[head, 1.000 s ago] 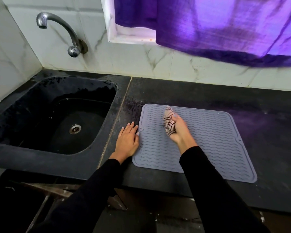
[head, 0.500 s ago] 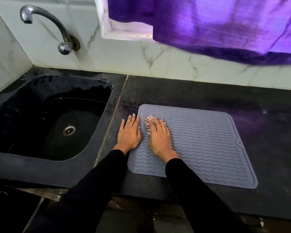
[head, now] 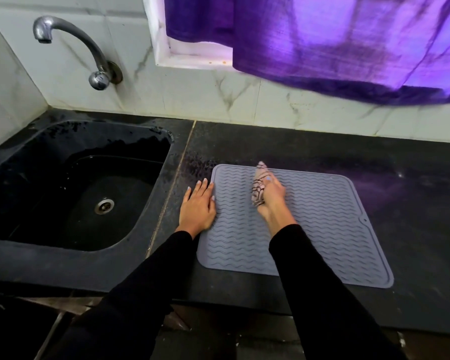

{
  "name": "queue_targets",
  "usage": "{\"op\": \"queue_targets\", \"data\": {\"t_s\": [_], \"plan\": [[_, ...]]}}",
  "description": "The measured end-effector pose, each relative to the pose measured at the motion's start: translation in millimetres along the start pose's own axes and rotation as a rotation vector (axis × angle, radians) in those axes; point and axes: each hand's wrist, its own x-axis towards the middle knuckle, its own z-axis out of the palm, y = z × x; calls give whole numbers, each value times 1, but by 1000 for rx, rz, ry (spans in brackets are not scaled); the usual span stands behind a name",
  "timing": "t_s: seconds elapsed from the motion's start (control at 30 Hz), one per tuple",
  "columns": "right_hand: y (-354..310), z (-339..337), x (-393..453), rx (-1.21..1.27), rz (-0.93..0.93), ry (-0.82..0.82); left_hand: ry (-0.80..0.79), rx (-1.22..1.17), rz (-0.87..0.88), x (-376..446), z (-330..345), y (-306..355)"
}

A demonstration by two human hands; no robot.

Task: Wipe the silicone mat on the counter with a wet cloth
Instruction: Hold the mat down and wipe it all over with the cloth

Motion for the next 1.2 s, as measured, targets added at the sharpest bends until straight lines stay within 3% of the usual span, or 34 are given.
{"op": "queue_targets", "data": {"t_s": [0.03,0.1,0.17,0.23,0.3,0.43,0.67,0.73,0.8,0.87,0.9,1.03,1.13,1.2], "plan": [[-7,-5,-1,-115,-63,75,-1,-2,1,0,0,-1],[-12,-19,-4,-619,-308,199,2,-13,0,1,0,-1],[-4,-36,-4,-1124,-538,112,11,-26,-3,1,0,0],[11,-47,-5,-1552,-601,-51,23,-43,-8,1,0,0],[23,-54,-4,-1804,-629,-122,35,-40,-11,1,-1,1],[19,-59,5,-1780,-594,-175,40,-34,-7,1,2,2],[14,-68,28,-1511,-524,-265,75,-17,-7,3,6,-2],[11,-66,34,-1292,-473,-296,68,-17,-3,4,6,-2],[1,-61,31,-843,-294,-276,62,-25,-6,4,5,-3],[-15,-60,28,-417,-152,-166,55,-47,-18,4,4,-3],[-23,-64,27,-367,-158,-92,52,-54,-22,4,3,-3],[-32,-88,23,-1067,-500,97,42,-30,-21,5,2,-2],[-17,-98,19,-1574,-561,-2,47,-21,-23,6,3,-3],[-12,-100,18,-1717,-565,-42,61,-18,-25,7,5,-3]]}}
